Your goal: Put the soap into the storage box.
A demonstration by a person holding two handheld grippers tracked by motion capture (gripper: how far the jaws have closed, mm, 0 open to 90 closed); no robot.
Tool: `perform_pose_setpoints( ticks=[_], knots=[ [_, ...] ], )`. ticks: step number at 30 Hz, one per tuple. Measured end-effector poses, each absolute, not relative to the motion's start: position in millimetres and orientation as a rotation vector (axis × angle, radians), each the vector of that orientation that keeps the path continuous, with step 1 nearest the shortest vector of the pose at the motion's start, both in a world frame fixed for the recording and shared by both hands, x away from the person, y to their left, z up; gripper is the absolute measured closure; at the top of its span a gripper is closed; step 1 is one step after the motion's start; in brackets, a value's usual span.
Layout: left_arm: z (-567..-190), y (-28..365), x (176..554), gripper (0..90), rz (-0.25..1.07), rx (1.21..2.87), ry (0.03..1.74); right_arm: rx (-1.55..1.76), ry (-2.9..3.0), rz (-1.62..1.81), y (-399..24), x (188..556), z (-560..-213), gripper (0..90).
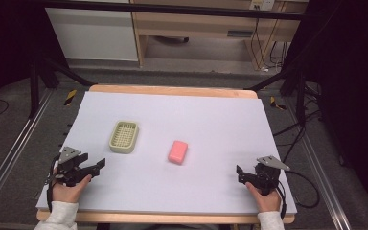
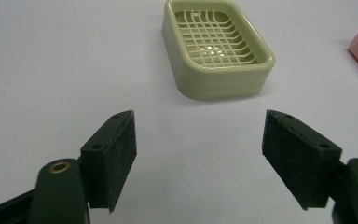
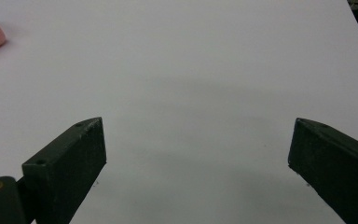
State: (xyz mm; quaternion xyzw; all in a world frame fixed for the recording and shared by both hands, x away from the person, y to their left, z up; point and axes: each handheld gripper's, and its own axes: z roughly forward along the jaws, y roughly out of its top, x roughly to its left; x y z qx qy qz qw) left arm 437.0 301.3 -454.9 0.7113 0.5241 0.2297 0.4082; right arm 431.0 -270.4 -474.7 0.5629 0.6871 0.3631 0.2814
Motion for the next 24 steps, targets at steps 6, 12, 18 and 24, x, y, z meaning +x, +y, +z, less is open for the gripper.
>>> perform_pose_setpoints(
  ticks=[6, 12, 18, 24],
  knots=[
    [-452.9, 294.9, 434.8, 28.8, 0.584, 1.796, 1.295, 1.516, 1.851, 0.969, -270.4, 431.1, -475.4, 4.5],
    [-451.7, 288.5, 433.8, 28.9, 0.576, 1.808, 1.271, 1.510, 1.852, 0.968, -269.7, 430.5, -475.1, 4.5],
    [-450.8, 283.6, 434.5, 28.3, 0.566, 1.826, 1.256, 1.511, 1.848, 0.968, -269.6, 430.5, -475.1, 4.5],
    [-448.9, 279.6, 435.7, 27.9, 0.570, 1.823, 1.246, 1.507, 1.848, 0.968, -269.8, 430.6, -475.0, 4.5]
  ],
)
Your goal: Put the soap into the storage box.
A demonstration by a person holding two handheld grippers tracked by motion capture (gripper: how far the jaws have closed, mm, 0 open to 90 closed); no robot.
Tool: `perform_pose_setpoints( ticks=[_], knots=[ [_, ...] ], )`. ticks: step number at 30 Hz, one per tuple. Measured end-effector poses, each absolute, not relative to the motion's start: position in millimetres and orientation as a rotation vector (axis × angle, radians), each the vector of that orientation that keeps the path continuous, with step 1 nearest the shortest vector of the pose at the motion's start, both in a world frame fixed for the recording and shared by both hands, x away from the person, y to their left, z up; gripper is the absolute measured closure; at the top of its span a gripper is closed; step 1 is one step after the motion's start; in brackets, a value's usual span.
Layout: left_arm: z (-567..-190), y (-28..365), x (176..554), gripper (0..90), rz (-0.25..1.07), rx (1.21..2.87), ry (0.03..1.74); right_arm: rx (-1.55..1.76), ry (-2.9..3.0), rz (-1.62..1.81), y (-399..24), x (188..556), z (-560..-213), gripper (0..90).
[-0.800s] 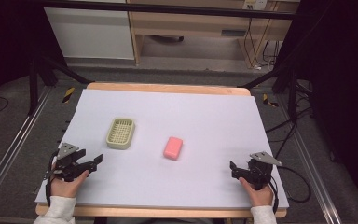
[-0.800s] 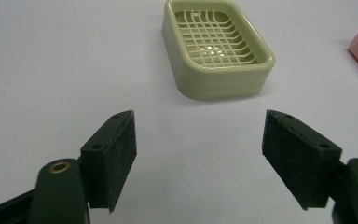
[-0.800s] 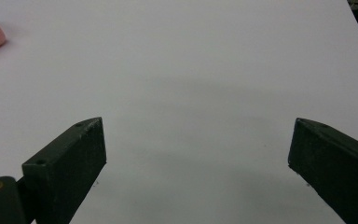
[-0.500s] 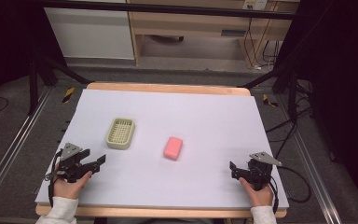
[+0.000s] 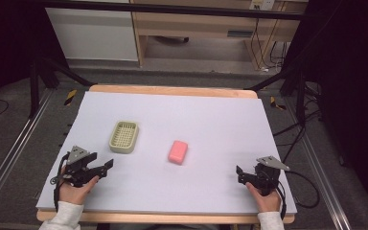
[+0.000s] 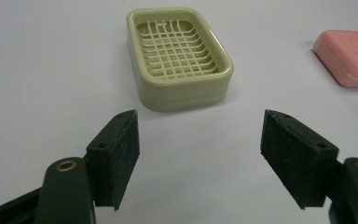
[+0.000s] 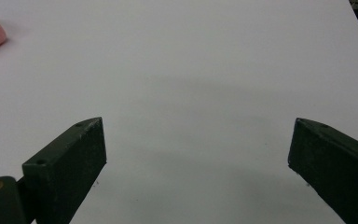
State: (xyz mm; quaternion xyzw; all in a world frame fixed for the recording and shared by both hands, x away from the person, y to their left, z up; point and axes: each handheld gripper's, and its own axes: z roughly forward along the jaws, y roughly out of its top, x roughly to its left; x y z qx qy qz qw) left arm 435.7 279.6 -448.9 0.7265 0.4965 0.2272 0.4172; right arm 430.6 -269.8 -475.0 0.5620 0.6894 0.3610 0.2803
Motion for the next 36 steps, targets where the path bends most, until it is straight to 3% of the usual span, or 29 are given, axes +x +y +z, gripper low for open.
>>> perform_pose_setpoints(
  ticks=[36],
  knots=[
    [-439.5, 249.3, 439.9, 24.2, 0.534, 1.879, 1.171, 1.485, 1.837, 0.979, -267.1, 428.2, -473.4, 5.3]
  ],
)
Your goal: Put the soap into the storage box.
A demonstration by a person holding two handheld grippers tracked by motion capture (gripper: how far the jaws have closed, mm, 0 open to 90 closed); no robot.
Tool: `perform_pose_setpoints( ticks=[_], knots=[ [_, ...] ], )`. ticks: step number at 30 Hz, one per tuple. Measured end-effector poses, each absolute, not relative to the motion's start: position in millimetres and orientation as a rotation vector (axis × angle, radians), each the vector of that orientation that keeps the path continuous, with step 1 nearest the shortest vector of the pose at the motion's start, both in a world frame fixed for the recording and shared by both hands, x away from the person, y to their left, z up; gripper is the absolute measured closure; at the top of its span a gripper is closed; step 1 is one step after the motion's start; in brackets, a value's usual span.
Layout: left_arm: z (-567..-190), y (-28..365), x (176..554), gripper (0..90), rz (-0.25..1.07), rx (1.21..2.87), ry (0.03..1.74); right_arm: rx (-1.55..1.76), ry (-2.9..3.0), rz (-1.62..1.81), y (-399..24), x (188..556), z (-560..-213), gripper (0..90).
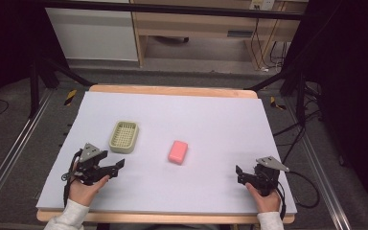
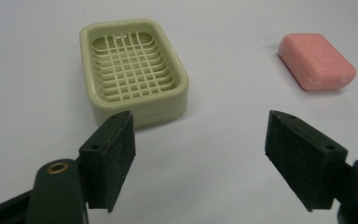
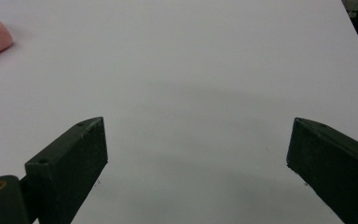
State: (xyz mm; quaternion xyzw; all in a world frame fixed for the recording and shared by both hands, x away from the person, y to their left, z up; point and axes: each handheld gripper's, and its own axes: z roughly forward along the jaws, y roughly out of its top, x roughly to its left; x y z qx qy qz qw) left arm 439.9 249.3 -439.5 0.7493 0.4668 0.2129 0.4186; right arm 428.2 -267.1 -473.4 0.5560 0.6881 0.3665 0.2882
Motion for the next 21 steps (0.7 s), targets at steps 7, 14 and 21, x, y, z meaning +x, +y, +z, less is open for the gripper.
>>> perform_pose_setpoints(
  ticks=[7, 14, 21],
  knots=[
    [-435.1, 241.3, 445.2, 23.5, 0.528, 1.893, 1.149, 1.486, 1.836, 0.973, -267.3, 428.1, -473.6, 5.5],
    [-423.1, 237.5, 453.4, 22.9, 0.525, 1.868, 1.140, 1.490, 1.829, 0.973, -267.8, 427.6, -473.5, 5.6],
    [-414.2, 232.3, 459.6, 22.3, 0.529, 1.861, 1.135, 1.489, 1.829, 0.971, -267.3, 427.6, -473.5, 5.6]
  ],
)
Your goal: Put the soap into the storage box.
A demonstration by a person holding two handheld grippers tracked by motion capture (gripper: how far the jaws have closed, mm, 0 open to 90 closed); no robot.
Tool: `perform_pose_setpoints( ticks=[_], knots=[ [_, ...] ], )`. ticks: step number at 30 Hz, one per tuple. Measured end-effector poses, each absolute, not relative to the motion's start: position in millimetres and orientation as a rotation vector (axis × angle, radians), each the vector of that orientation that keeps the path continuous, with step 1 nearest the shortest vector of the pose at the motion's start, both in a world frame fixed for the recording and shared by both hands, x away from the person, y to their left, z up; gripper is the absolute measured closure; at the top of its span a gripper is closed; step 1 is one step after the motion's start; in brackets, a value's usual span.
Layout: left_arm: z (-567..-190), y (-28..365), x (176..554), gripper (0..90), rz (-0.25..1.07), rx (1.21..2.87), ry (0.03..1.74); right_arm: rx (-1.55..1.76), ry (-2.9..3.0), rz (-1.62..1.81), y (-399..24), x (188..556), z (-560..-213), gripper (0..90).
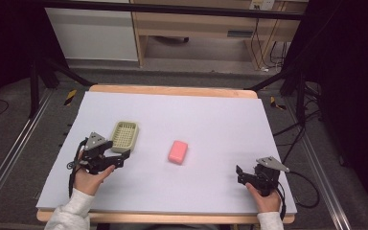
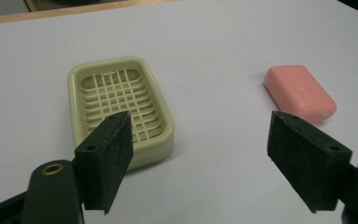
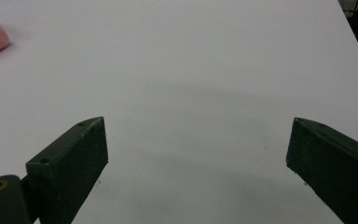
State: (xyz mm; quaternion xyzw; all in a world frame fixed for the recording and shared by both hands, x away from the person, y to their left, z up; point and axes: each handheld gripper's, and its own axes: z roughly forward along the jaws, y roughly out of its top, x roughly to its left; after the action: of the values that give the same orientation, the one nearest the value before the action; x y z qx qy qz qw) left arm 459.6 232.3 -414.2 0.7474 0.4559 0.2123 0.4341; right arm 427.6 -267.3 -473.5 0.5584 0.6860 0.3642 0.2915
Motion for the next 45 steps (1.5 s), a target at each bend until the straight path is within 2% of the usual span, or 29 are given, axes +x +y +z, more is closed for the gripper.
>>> perform_pose_setpoints(
  ticks=[45],
  knots=[
    [-413.0, 147.6, 491.7, 22.6, 0.456, 1.926, 1.053, 1.479, 1.845, 0.970, -262.8, 430.8, -474.2, 5.9]
  ],
)
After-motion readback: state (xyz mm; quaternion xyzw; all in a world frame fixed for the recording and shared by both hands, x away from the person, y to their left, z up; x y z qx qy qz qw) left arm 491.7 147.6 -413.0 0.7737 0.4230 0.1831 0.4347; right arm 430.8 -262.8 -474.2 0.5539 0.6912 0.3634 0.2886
